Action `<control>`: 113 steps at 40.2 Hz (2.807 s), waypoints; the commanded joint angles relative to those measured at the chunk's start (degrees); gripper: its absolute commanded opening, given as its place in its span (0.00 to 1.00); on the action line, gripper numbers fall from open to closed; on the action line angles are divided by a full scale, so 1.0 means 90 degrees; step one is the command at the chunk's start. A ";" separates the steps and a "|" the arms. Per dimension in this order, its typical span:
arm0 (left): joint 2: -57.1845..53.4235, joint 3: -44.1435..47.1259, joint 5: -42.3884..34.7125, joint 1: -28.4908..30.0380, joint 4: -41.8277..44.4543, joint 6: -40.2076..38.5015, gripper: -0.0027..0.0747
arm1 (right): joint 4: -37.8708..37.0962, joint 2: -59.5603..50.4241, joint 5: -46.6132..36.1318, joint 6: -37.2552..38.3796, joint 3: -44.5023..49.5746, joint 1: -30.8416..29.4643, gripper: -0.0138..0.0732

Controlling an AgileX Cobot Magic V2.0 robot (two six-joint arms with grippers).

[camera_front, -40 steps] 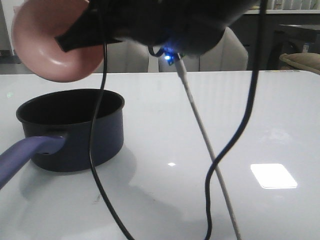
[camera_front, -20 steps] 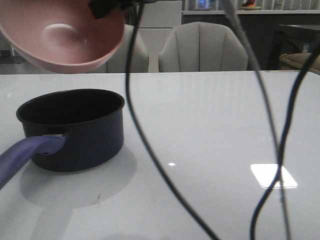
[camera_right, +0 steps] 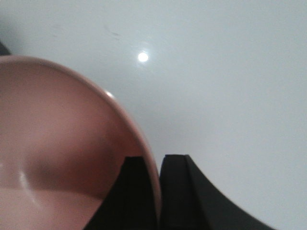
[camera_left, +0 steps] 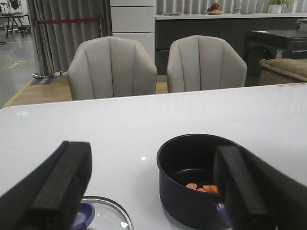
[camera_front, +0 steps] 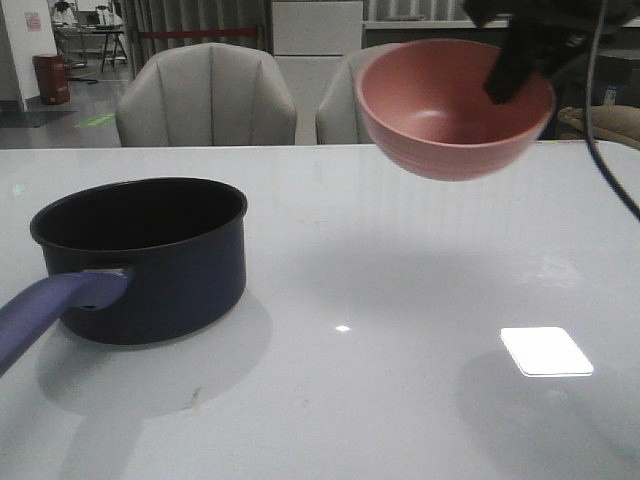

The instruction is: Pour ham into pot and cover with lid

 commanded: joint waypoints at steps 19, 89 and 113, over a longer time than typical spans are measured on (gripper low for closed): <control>0.0065 -0.0167 -0.0483 -0.0045 0.0015 -0.0011 0.76 | 0.0252 0.1329 0.0052 0.0588 -0.0189 -0.0403 0.33; 0.0065 -0.0167 -0.0522 -0.0045 0.0003 -0.0011 0.76 | 0.0400 -0.8152 -0.3831 0.0084 0.6047 0.0401 0.69; 0.0065 -0.0167 -0.0511 -0.0045 0.0003 -0.0011 0.76 | 0.0401 -0.9266 -0.3565 0.0084 0.6993 0.0401 0.30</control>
